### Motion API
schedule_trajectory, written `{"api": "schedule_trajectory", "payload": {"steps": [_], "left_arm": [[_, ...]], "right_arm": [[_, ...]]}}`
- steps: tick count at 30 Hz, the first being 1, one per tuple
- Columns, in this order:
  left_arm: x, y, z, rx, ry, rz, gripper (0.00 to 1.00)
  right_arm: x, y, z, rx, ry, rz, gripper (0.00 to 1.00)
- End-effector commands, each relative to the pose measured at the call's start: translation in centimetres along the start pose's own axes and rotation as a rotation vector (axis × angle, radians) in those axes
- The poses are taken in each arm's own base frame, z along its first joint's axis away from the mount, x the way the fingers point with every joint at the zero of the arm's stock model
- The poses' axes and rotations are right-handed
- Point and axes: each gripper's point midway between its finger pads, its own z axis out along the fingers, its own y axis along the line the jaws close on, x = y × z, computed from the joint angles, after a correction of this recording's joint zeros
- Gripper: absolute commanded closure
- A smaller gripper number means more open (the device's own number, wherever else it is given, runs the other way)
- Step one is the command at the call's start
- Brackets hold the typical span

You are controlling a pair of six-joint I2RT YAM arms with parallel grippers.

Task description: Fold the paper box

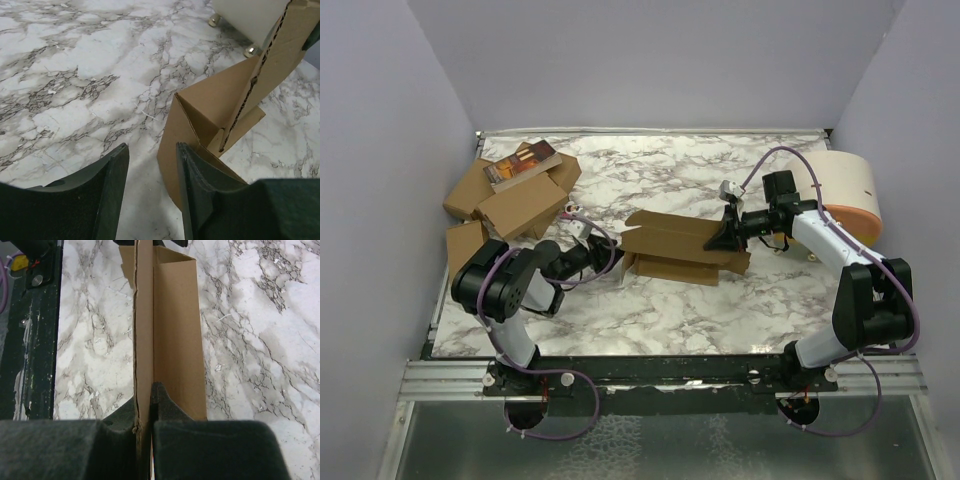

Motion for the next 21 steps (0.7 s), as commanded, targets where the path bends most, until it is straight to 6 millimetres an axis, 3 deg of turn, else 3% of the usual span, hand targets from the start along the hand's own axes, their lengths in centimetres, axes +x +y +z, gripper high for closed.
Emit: {"api": "schedule_trajectory", "payload": {"steps": [1, 21], "left_arm": [[0.1, -1.1, 0.6, 0.047, 0.021, 0.067, 0.54], [1.3, -3.6, 0.4, 0.105, 0.021, 0.170, 0.40]], "right_arm": [[-0.9, 0.3, -0.1, -0.012, -0.011, -0.001, 0.99], [-1.1, 0.5, -0.1, -0.021, -0.019, 0.004, 0.99]]}}
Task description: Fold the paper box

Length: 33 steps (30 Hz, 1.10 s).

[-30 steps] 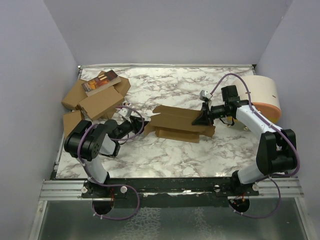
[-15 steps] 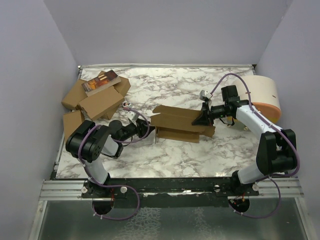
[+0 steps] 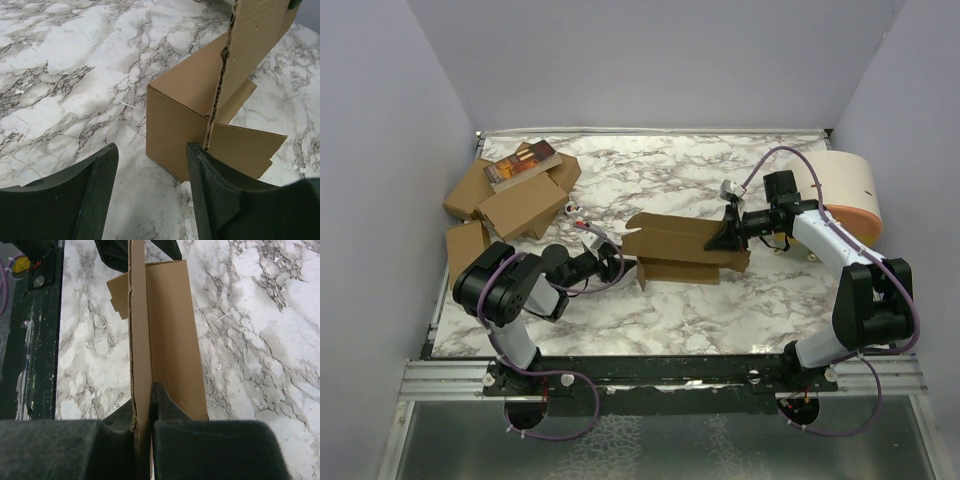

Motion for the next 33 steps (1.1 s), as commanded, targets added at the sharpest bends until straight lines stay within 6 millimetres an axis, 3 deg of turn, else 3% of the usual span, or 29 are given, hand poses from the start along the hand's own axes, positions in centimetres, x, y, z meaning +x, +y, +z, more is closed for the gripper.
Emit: {"api": "schedule_trajectory", "payload": {"steps": [1, 12, 23, 33], "left_arm": [[-1.1, -0.8, -0.1, 0.026, -0.058, 0.090, 0.39], [-0.9, -1.4, -0.2, 0.032, -0.063, 0.040, 0.30], [-0.4, -2.4, -0.5, 0.065, -0.061, -0.018, 0.29], [-0.5, -3.1, -0.7, 0.023, -0.119, 0.069, 0.28]], "right_arm": [[-1.1, 0.4, -0.1, -0.018, -0.018, -0.006, 0.99], [-1.3, 0.4, -0.1, -0.022, -0.023, 0.004, 0.99], [-0.8, 1.0, -0.1, -0.041, -0.012, -0.036, 0.99], [-0.5, 1.2, -0.1, -0.054, -0.004, -0.044, 0.99]]}}
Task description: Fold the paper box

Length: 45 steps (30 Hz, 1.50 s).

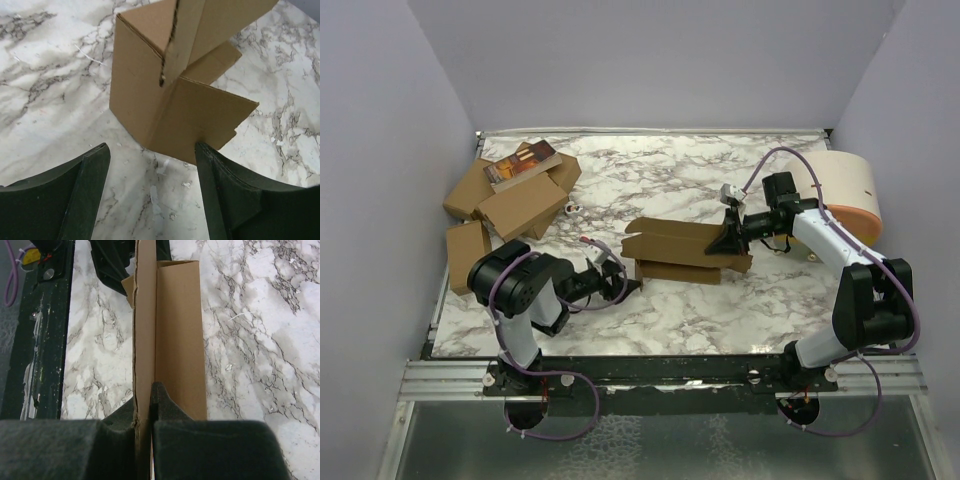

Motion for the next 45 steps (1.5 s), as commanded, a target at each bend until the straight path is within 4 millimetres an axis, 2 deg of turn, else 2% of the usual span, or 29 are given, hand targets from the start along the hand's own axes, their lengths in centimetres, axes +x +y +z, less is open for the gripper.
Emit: {"api": "schedule_trajectory", "payload": {"steps": [1, 5, 12, 18, 26, 45], "left_arm": [[-4.1, -0.8, 0.4, -0.007, -0.180, 0.165, 0.28], [-4.5, 0.0, 0.6, -0.056, -0.198, 0.188, 0.29], [-5.4, -0.3, 0.3, -0.054, -0.221, 0.221, 0.34], [-5.9, 0.2, 0.6, -0.075, -0.237, 0.223, 0.37], [-7.1, 0.6, 1.3, -0.106, -0.272, 0.276, 0.31], [-7.2, 2.2, 3.0, -0.265, -0.294, 0.316, 0.23]], "right_arm": [[-0.8, 0.2, 0.0, -0.018, -0.013, -0.028, 0.99], [-0.8, 0.2, 0.0, -0.018, -0.013, -0.027, 0.99], [-0.8, 0.2, 0.0, -0.018, -0.012, -0.030, 0.99], [-0.8, 0.3, 0.0, -0.021, -0.014, -0.031, 0.99], [-0.9, 0.3, 0.1, -0.028, -0.022, -0.026, 0.99], [-1.0, 0.4, 0.1, -0.035, -0.030, -0.011, 0.99]]}}
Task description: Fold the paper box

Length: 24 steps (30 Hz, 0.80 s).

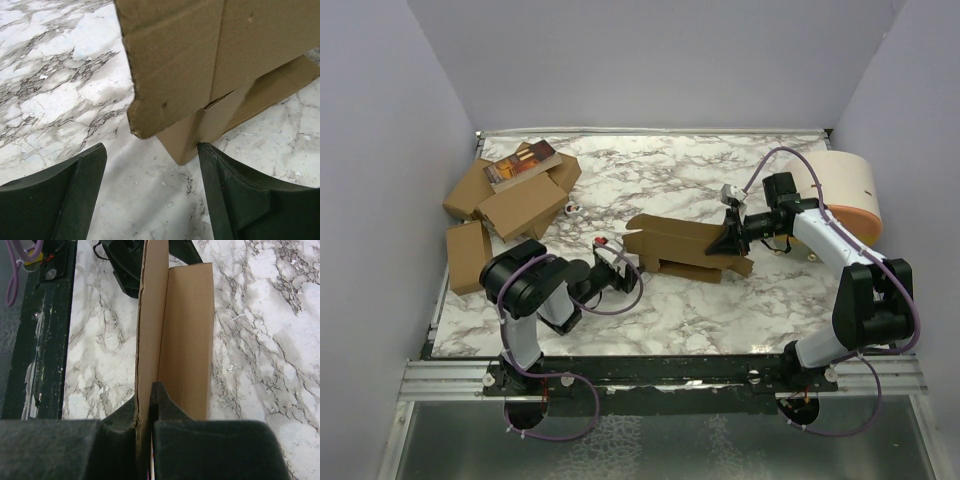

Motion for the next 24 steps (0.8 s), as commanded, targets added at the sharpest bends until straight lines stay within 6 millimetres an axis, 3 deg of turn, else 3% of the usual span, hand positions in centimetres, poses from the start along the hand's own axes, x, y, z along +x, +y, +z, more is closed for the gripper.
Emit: {"api": "schedule_trajectory", "payload": {"steps": [1, 16, 24], "left_arm": [[-6.0, 0.7, 0.9, -0.055, -0.243, 0.040, 0.23], [-6.5, 0.3, 2.3, -0.064, -0.265, 0.029, 0.25], [-6.4, 0.7, 2.9, -0.101, -0.268, 0.006, 0.33]], "right_arm": [[-1.0, 0.1, 0.1, -0.024, -0.026, -0.008, 0.99], [-1.0, 0.1, 0.2, -0.026, -0.027, 0.001, 0.99], [-0.9, 0.0, 0.2, -0.026, -0.028, 0.007, 0.99]]}}
